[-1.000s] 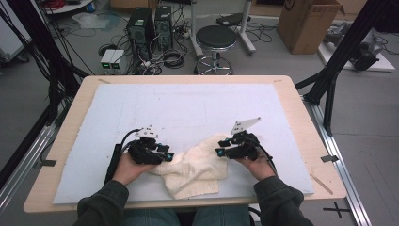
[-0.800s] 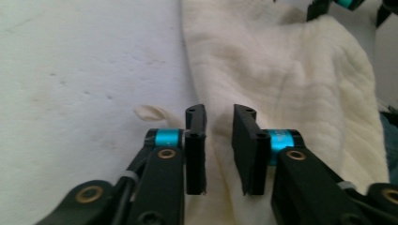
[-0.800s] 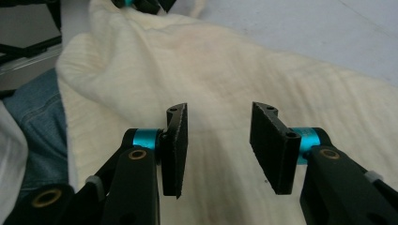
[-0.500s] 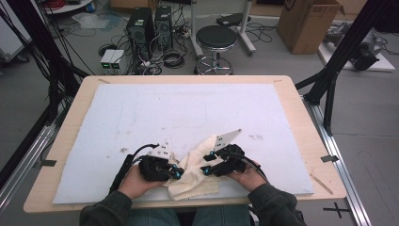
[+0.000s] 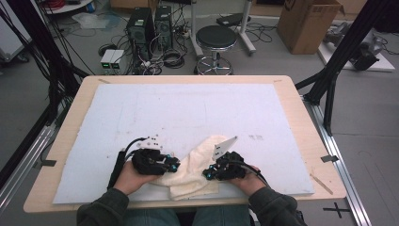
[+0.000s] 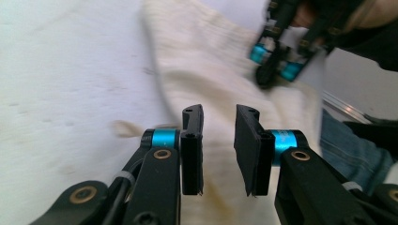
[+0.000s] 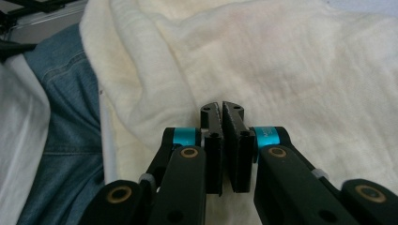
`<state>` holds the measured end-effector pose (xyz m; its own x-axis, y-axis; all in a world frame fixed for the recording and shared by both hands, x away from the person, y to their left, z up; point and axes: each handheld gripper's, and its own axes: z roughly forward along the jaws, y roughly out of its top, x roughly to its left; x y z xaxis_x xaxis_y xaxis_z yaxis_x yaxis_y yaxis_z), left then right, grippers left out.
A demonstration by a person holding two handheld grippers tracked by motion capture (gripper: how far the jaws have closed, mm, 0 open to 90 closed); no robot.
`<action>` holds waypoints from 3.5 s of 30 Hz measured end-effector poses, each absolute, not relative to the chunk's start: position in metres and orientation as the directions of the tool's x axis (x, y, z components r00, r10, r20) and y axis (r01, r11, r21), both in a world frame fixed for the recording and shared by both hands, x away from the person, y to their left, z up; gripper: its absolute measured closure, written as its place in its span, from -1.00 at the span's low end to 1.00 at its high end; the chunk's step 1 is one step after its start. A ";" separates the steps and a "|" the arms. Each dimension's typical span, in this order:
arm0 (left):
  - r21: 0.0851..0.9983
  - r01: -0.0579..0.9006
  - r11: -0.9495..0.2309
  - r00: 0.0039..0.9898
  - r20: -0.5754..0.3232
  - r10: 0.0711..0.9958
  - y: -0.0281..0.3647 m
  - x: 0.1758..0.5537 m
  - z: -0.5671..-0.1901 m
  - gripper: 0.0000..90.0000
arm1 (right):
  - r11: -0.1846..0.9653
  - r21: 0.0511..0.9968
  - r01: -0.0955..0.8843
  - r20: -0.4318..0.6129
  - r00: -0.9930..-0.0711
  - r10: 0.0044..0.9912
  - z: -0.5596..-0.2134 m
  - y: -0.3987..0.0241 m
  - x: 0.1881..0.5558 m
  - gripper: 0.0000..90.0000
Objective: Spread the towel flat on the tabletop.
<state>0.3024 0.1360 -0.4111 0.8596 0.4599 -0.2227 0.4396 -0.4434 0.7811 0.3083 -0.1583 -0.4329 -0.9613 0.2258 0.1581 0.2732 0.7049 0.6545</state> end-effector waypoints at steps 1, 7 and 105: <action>0.782 0.448 -0.433 0.850 -0.224 0.476 0.138 0.305 -0.410 0.59 | 0.706 0.654 0.273 0.162 -0.961 0.223 -0.433 -0.160 0.307 0.94; 0.768 0.482 -0.422 0.818 -0.221 0.532 0.140 0.319 -0.412 0.58 | 0.709 0.652 0.267 0.166 -0.963 0.210 -0.433 -0.169 0.301 0.94; 0.706 0.531 -0.469 0.801 -0.236 0.551 0.097 0.333 -0.406 0.58 | 0.615 0.669 0.416 0.020 -0.838 0.545 -0.410 -0.258 0.327 0.98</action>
